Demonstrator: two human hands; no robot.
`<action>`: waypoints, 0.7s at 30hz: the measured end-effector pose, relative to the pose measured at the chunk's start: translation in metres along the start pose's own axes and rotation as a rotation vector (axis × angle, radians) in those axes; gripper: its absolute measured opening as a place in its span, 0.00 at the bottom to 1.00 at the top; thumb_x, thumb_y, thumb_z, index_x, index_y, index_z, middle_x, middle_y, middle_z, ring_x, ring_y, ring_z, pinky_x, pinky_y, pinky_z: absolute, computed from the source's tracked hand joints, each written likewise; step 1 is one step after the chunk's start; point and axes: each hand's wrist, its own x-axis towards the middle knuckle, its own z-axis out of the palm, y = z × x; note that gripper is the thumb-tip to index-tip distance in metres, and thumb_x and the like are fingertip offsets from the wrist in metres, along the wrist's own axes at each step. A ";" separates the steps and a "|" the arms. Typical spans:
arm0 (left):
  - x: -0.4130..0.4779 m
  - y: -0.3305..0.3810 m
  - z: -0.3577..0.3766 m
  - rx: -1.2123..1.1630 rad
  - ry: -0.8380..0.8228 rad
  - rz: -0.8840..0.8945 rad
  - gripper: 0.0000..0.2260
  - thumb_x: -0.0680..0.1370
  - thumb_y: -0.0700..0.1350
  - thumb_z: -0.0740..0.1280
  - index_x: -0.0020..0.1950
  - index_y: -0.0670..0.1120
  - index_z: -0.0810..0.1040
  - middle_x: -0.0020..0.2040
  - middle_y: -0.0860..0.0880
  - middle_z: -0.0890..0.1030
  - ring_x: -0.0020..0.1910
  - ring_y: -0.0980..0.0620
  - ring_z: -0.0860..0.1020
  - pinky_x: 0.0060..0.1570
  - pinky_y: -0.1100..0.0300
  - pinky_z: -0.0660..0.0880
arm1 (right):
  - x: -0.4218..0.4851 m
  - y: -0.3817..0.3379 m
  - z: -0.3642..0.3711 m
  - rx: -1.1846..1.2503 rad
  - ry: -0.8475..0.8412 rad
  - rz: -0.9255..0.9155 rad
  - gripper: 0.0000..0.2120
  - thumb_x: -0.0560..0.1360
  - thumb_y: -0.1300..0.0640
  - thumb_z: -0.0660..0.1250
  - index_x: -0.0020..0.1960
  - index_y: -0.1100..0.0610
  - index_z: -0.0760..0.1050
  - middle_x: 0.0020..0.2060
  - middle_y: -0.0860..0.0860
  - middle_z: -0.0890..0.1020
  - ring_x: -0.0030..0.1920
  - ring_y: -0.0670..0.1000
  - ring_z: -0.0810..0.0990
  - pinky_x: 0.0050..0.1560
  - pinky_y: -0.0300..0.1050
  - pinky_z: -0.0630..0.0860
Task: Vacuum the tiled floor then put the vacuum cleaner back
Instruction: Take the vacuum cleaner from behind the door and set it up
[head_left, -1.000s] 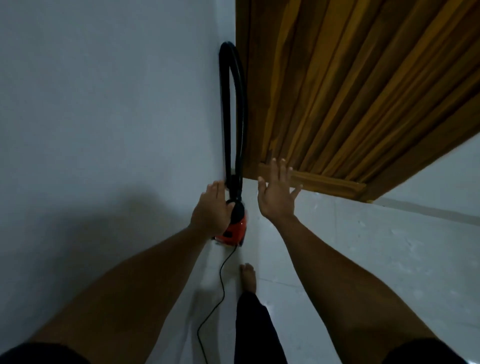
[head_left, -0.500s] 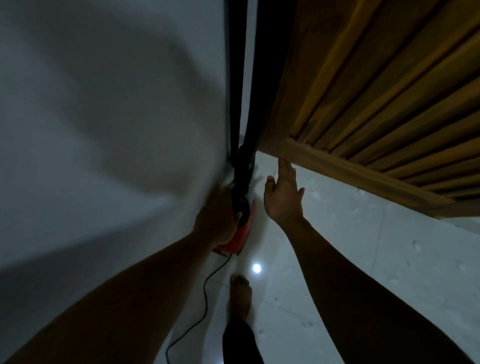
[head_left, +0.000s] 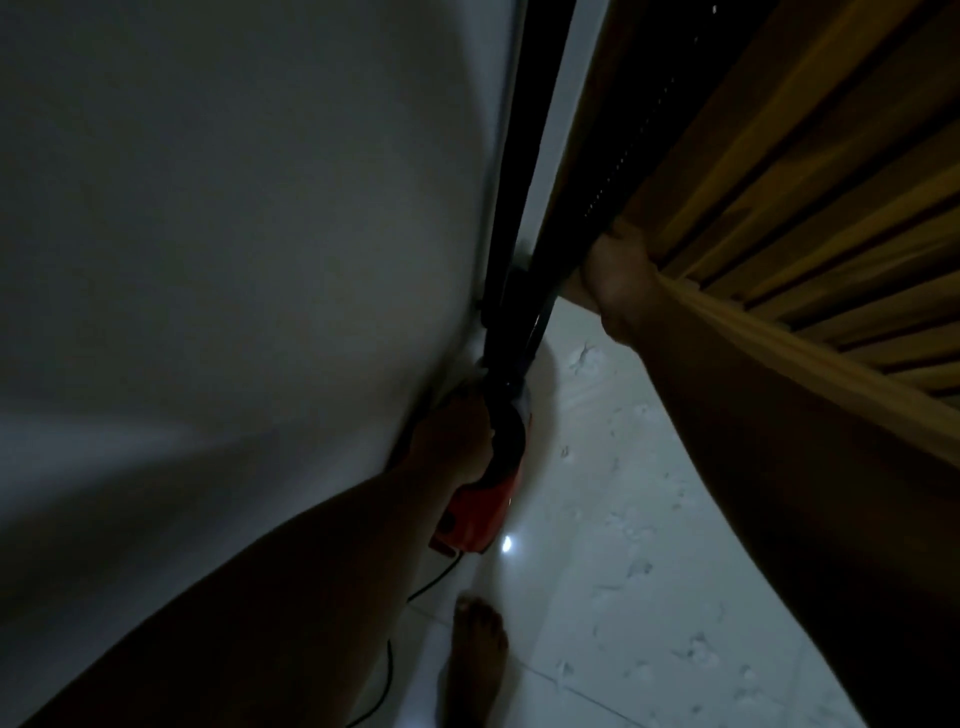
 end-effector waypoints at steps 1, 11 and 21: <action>0.003 -0.001 0.001 0.026 -0.020 -0.008 0.23 0.84 0.50 0.61 0.76 0.43 0.64 0.73 0.43 0.72 0.70 0.41 0.72 0.65 0.48 0.71 | 0.007 -0.001 0.004 0.045 -0.016 0.019 0.11 0.87 0.60 0.58 0.66 0.58 0.75 0.44 0.46 0.80 0.37 0.40 0.81 0.39 0.32 0.79; 0.016 -0.017 0.012 -0.013 -0.140 -0.057 0.21 0.85 0.52 0.58 0.71 0.39 0.71 0.69 0.39 0.75 0.67 0.39 0.74 0.65 0.49 0.72 | 0.021 -0.021 0.046 0.288 -0.135 -0.022 0.23 0.87 0.63 0.56 0.82 0.62 0.61 0.62 0.53 0.76 0.62 0.52 0.78 0.69 0.51 0.77; 0.024 -0.018 0.022 0.024 -0.174 -0.076 0.24 0.85 0.54 0.57 0.72 0.36 0.67 0.70 0.37 0.73 0.68 0.39 0.72 0.64 0.52 0.69 | 0.026 -0.004 0.048 0.486 0.018 -0.078 0.24 0.89 0.49 0.49 0.81 0.59 0.62 0.58 0.42 0.75 0.56 0.35 0.74 0.68 0.38 0.71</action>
